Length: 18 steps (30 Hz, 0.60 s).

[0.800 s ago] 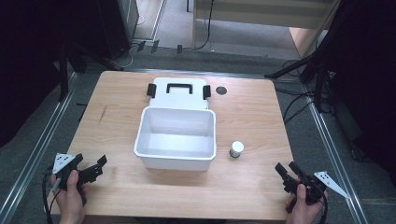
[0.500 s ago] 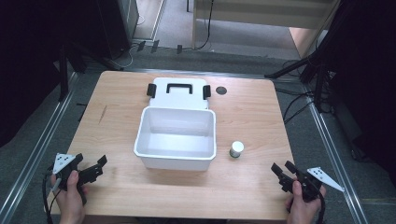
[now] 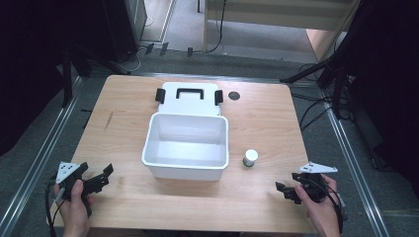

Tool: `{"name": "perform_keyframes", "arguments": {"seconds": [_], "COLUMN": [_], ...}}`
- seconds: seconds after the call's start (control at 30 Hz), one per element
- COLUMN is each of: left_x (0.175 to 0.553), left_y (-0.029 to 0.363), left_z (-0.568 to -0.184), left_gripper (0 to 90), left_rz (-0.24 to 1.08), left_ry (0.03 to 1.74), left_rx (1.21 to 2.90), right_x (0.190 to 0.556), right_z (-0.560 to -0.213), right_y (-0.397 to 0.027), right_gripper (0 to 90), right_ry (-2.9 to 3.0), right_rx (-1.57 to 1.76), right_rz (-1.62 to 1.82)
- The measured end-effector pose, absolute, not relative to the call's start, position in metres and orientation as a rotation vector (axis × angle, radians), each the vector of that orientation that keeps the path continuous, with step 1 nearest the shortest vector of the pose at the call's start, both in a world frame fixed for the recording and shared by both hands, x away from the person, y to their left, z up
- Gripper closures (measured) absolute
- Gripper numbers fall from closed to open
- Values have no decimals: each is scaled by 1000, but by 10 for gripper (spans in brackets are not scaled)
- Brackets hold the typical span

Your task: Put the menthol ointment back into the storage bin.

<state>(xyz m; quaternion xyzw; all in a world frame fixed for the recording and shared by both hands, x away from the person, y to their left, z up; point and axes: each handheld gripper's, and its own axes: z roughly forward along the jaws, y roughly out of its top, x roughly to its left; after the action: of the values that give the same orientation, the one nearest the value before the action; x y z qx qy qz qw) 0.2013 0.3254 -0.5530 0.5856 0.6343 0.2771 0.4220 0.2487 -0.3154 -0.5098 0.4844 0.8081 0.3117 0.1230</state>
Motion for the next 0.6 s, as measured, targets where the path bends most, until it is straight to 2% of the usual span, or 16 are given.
{"name": "perform_keyframes", "arguments": {"seconds": [0.03,0.2,0.3,0.43,0.53,0.6], "left_x": [201,202,202,202,202,202], "left_y": [326,326,326,326,326,326], "left_z": [-553,-553,-553,-553,-553,-553], "left_gripper": [73,73,73,73,73,73], "left_rz": [694,693,692,690,691,692], "left_ry": [1587,1587,1587,1588,1587,1588], "left_rx": [1461,1461,1461,1462,1462,1463], "right_x": [253,262,274,279,282,283], "right_z": [-505,-492,-479,-473,-466,-464], "right_y": [-307,-295,-283,-273,-257,-253], "right_gripper": [219,206,196,187,144,148], "right_ry": [2452,2560,2656,2750,2838,2834], "right_rx": [1406,1374,1466,1503,1378,1354], "right_rz": [783,588,345,190,22,-33]}}
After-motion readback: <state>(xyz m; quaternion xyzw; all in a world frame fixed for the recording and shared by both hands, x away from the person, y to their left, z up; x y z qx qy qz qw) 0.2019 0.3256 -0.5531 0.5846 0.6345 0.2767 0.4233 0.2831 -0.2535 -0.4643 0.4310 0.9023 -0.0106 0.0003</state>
